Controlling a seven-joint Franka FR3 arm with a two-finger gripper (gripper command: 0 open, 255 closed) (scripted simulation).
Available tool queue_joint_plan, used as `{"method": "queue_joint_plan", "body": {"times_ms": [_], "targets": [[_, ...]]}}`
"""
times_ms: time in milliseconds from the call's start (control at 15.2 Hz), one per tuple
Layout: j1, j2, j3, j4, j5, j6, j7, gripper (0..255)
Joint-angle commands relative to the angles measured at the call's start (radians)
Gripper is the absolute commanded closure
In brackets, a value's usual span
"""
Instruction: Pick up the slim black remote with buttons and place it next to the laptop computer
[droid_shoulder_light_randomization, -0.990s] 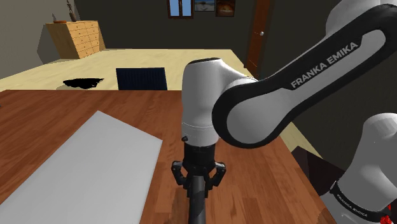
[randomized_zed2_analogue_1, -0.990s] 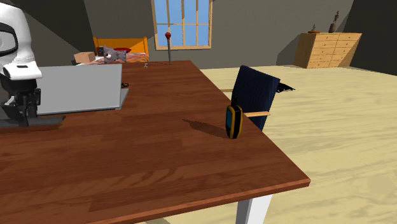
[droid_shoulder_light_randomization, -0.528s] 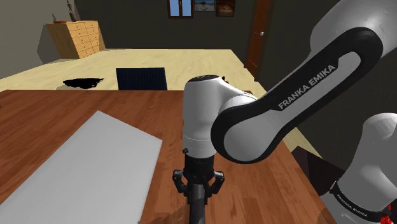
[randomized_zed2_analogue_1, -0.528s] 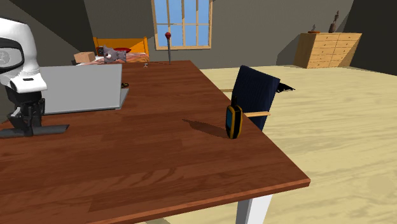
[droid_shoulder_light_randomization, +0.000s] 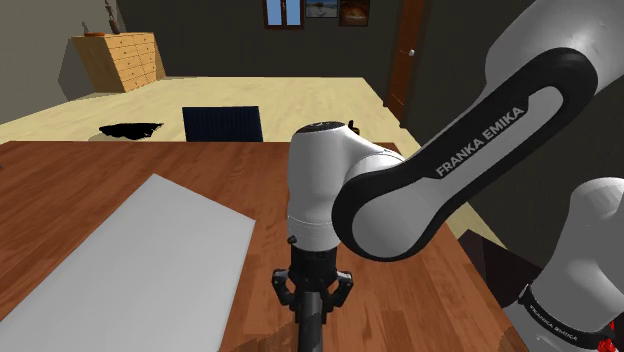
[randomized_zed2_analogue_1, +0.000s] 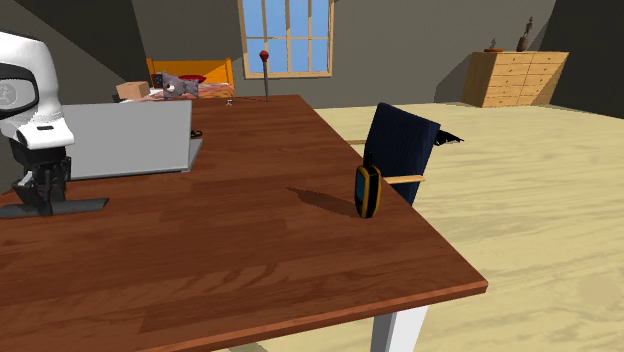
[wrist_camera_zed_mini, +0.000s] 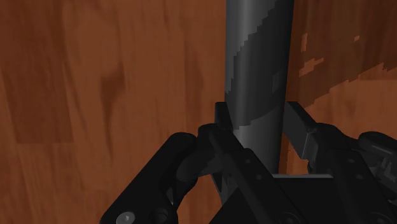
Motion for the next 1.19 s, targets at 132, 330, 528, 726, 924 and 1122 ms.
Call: {"method": "queue_joint_plan", "body": {"times_ms": [132, 330, 528, 726, 924, 1122], "targets": [[0.0, 0.0, 0.0, 0.0, 0.0, 0.0, 0.0, 0], [0.0, 0.0, 0.0, 0.0, 0.0, 0.0, 0.0, 0], [-0.015, -0.075, -0.013, 0.033, 0.017, -0.108, -0.015, 0], [-0.018, -0.093, -0.017, 0.043, 0.019, -0.136, -0.018, 0], [-0.018, -0.092, -0.018, 0.043, 0.019, -0.136, -0.018, 0], [-0.018, -0.092, -0.018, 0.043, 0.019, -0.136, -0.018, 0]]}}
